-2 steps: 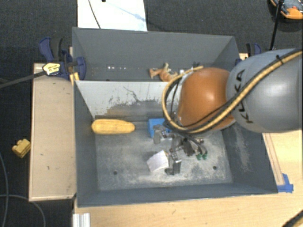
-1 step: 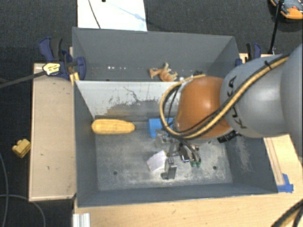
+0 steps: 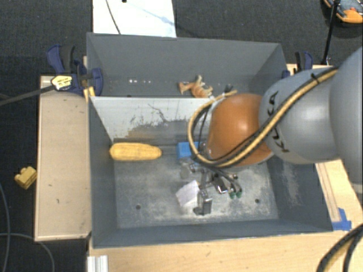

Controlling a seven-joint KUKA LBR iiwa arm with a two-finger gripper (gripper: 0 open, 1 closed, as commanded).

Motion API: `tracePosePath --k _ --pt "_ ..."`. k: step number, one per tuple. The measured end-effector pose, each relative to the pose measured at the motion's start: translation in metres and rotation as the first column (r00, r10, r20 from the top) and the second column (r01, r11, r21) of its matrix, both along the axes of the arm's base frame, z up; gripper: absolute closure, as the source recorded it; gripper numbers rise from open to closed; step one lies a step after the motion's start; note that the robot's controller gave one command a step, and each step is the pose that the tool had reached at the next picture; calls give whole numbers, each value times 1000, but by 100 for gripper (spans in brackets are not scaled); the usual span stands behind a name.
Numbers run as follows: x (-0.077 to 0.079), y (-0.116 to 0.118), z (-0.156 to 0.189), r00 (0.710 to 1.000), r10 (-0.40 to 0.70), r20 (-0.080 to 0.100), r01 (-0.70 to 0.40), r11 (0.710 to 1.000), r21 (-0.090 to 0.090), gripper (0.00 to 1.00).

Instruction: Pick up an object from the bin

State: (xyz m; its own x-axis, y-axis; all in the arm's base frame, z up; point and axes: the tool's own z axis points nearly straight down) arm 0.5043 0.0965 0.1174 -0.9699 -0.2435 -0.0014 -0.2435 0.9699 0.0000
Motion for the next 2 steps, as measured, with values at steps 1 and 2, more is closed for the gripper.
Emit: tracePosePath --k 1,2 --pt "1 1 -19 981 196 0 -196 981 0 0" --pt "-5 -2 -44 999 43 0 -43 999 1 0"
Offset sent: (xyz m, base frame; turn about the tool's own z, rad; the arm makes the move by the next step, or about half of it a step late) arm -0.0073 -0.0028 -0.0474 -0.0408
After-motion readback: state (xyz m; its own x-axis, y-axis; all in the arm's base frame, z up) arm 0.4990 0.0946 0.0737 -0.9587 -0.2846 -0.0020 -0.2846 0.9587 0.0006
